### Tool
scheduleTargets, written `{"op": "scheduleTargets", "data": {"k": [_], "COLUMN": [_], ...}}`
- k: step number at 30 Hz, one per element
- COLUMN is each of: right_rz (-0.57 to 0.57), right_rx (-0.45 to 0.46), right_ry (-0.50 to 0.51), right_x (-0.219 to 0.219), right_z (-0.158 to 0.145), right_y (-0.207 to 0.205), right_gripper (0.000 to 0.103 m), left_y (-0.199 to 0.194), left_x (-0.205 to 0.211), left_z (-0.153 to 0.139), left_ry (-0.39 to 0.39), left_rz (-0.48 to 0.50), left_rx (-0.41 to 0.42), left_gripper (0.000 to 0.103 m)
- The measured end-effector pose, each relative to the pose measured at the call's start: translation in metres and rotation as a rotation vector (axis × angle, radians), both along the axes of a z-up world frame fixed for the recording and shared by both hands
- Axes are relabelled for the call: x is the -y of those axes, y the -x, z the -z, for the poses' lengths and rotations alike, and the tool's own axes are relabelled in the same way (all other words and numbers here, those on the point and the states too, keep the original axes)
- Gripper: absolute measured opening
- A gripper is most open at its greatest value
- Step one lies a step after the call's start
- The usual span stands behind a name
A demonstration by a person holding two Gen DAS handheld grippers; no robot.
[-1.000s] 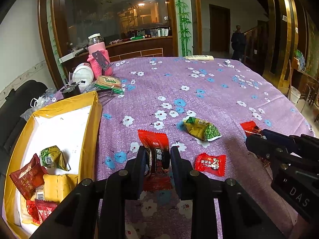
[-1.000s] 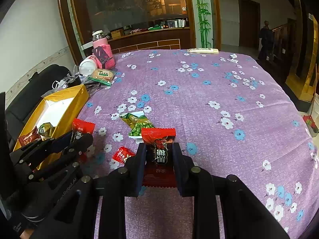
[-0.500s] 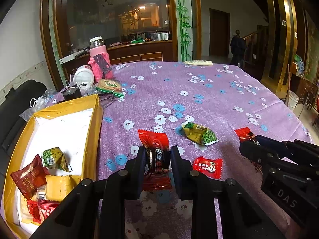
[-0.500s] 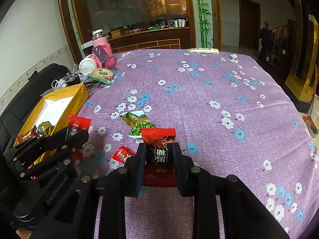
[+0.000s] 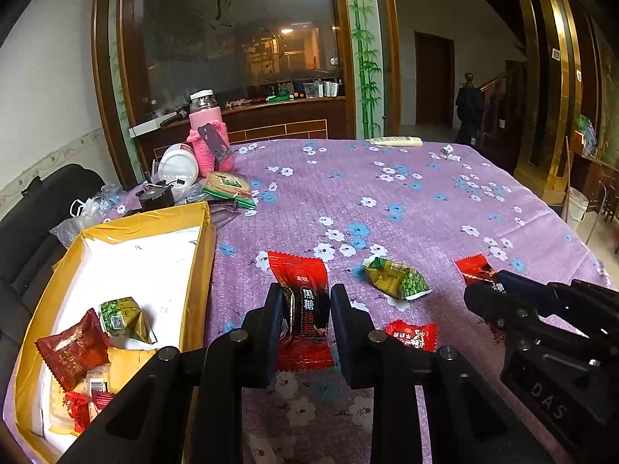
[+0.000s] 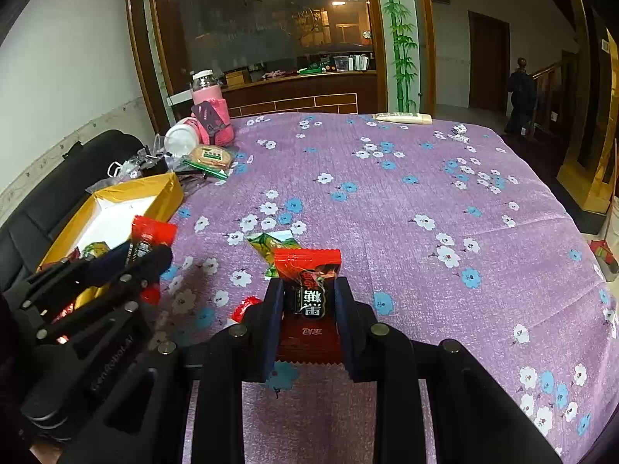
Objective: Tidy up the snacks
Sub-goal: 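Lift the red candy packets off the table with both grippers, then carry both red candy packets over the white box and open both grippers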
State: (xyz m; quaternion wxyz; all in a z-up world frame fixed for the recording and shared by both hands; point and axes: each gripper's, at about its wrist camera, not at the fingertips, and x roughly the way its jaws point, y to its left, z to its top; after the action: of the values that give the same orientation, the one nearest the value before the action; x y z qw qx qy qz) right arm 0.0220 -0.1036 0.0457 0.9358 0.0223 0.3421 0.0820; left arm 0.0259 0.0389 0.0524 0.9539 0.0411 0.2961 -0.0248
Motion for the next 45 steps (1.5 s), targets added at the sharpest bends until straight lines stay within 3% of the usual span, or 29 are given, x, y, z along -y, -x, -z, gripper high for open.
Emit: {"op": "scheduleTargets", "data": {"k": [4, 8, 12, 17, 27, 45], "right_rz": [0.016, 0.016, 0.054, 0.019, -0.100, -0.385], "right_rx": [0.001, -0.063, -0.044, -0.050, -0.068, -0.038], "right_ry": [0.011, -0.057, -0.025, -0.093, -0.151, -0.019], "right_x": [0.002, 0.011, 0.008, 0.000, -0.045, -0.158], "right_z": [0.003, 0.007, -0.005, -0.020, -0.026, -0.032], "right_y": [-0.003, -0.011, -0.002, 0.012, 0.035, 0.068], "right_gripper": [0.025, 0.025, 0.025, 0.025, 0.025, 0.026], "left_y": [0.001, 0.004, 0.011, 0.026, 0.047, 0.065], "left_x": [0.000, 0.000, -0.008, -0.028, -0.092, -0.191], "left_z": [-0.001, -0.007, -0.017, -0.032, -0.040, -0.014], "left_ry": [-0.003, 0.002, 0.033, 0.043, 0.109, 0.142], "left_rz": [-0.007, 0.000, 0.003, -0.008, -0.110, -0.312], "left_rx": [0.013, 0.011, 0.005, 0.031, 0.043, 0.010], "left_gripper": [0.025, 0.025, 0.025, 0.025, 0.025, 0.026]}}
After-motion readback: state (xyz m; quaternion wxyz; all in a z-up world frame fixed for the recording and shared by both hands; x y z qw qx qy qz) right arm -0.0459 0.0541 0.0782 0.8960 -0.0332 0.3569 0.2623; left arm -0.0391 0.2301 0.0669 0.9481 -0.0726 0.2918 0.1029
